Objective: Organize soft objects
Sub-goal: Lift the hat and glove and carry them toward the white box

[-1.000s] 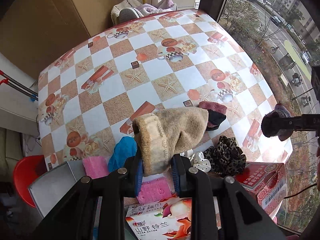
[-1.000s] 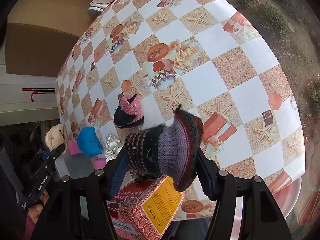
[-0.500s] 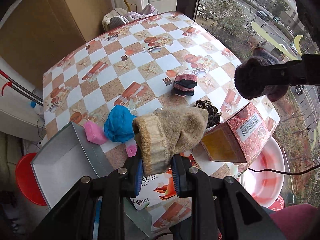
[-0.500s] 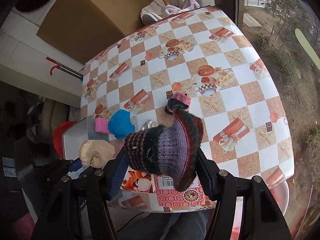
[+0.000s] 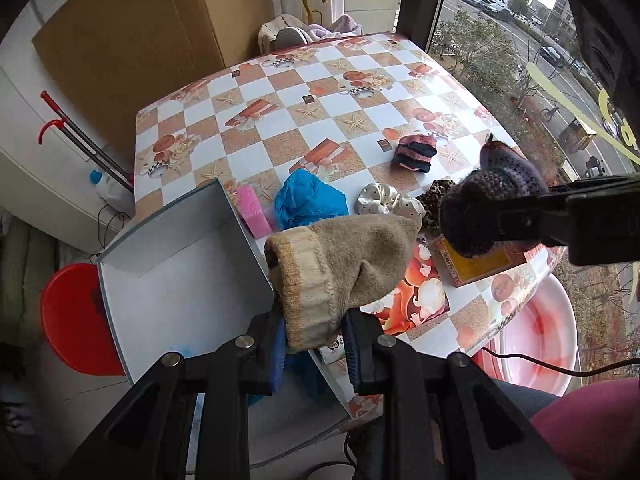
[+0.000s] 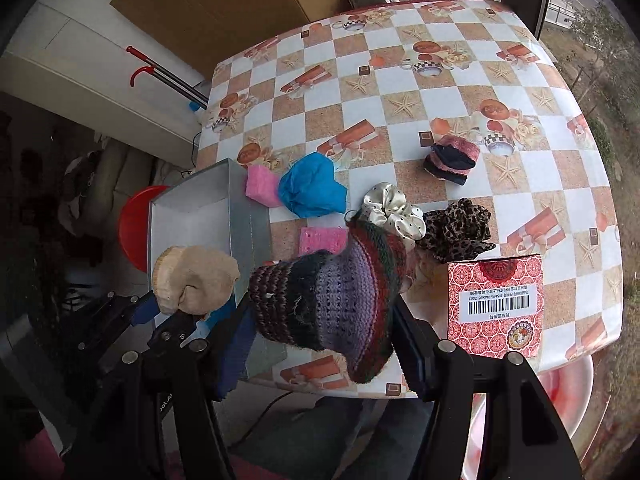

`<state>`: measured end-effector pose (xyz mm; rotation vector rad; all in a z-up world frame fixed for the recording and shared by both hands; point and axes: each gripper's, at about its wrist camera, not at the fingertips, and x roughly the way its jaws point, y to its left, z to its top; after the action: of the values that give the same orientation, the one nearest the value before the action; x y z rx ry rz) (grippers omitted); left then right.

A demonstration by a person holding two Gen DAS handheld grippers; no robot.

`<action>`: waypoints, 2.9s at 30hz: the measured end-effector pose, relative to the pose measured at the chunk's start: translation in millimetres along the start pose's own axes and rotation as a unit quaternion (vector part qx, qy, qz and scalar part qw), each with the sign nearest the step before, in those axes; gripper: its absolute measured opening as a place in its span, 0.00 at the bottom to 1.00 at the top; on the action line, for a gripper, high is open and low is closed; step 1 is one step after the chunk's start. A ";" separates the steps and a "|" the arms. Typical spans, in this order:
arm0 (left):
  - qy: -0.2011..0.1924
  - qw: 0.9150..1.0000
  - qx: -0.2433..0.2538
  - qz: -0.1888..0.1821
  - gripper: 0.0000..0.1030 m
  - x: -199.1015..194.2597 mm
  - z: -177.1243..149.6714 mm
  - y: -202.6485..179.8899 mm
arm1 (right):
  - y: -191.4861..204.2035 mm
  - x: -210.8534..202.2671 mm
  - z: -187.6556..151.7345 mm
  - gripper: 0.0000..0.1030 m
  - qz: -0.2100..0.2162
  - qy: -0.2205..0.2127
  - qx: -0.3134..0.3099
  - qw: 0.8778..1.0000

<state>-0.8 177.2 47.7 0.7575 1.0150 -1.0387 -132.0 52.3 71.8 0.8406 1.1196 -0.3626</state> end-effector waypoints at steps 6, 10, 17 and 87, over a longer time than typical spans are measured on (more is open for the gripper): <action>-0.001 1.000 -0.016 0.006 0.26 -3.4 -17.2 14.7 | 21.5 12.6 -13.1 0.63 -0.007 0.017 -0.019 1.000; -0.003 1.000 -0.017 0.002 0.26 -6.1 -22.8 17.1 | 30.1 15.5 -18.1 0.63 -0.009 0.019 -0.027 0.999; -0.012 1.000 -0.002 0.002 0.26 -10.4 -25.2 17.2 | 33.0 16.6 -23.1 0.63 -0.012 0.017 -0.019 1.000; -0.017 1.000 -0.021 -0.010 0.26 -8.1 -33.4 39.9 | 41.6 19.9 -27.4 0.63 -0.041 0.024 -0.016 0.999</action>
<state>25.1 222.9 44.8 0.6936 1.0135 -1.0410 -114.5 102.6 66.0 0.7797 1.2042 -0.3933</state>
